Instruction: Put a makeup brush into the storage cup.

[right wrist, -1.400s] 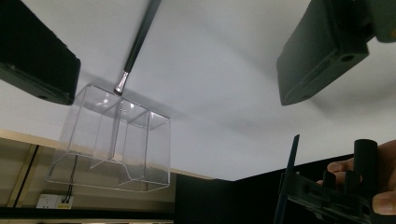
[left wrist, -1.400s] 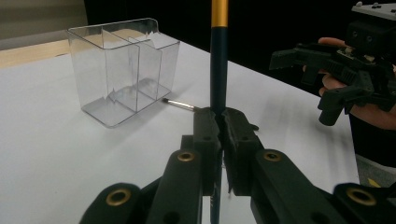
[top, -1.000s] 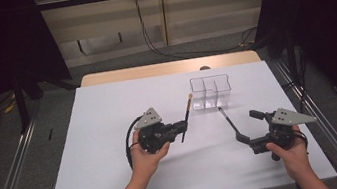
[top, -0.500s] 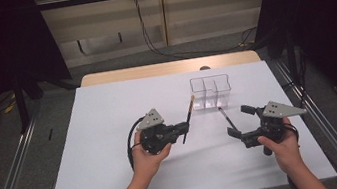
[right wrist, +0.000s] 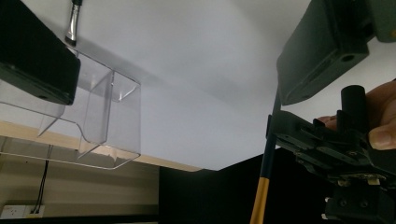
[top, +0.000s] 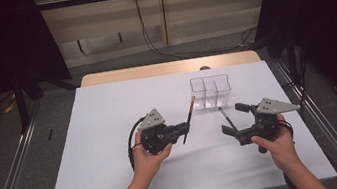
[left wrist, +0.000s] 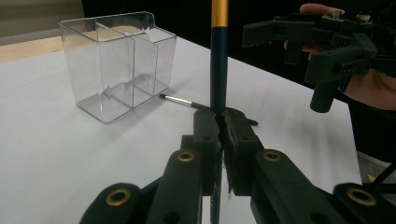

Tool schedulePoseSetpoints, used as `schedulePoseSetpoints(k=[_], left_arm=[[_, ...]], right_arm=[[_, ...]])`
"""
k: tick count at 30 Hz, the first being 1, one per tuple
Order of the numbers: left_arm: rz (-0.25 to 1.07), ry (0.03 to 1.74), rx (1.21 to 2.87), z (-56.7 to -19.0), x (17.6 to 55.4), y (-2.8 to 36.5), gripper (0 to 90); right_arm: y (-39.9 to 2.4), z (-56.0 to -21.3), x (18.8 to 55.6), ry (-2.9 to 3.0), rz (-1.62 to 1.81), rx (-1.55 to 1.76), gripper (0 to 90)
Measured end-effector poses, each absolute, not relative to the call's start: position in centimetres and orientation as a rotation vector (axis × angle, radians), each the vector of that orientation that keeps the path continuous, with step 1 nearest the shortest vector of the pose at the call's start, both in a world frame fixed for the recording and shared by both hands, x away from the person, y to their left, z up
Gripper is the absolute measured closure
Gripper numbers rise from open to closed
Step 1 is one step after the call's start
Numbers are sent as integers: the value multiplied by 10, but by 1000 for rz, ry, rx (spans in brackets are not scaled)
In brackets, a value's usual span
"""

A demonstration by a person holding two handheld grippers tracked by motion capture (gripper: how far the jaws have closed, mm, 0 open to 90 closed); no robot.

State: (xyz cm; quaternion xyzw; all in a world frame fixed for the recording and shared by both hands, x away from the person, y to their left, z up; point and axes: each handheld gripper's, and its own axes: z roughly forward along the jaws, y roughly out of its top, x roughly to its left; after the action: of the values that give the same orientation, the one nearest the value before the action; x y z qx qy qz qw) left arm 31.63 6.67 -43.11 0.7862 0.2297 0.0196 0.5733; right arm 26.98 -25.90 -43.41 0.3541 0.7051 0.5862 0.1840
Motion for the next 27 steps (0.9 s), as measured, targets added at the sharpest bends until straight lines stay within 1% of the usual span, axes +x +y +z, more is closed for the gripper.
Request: schedulePoseSetpoints(k=[19,27], left_arm=[[50,538,1848,-432,317,66,846],[49,538,1845,-432,316,65,846]], right_arm=[[-222,-415,288,2046,1724,969,0],[-207,-412,295,2070,1740,965,36]])
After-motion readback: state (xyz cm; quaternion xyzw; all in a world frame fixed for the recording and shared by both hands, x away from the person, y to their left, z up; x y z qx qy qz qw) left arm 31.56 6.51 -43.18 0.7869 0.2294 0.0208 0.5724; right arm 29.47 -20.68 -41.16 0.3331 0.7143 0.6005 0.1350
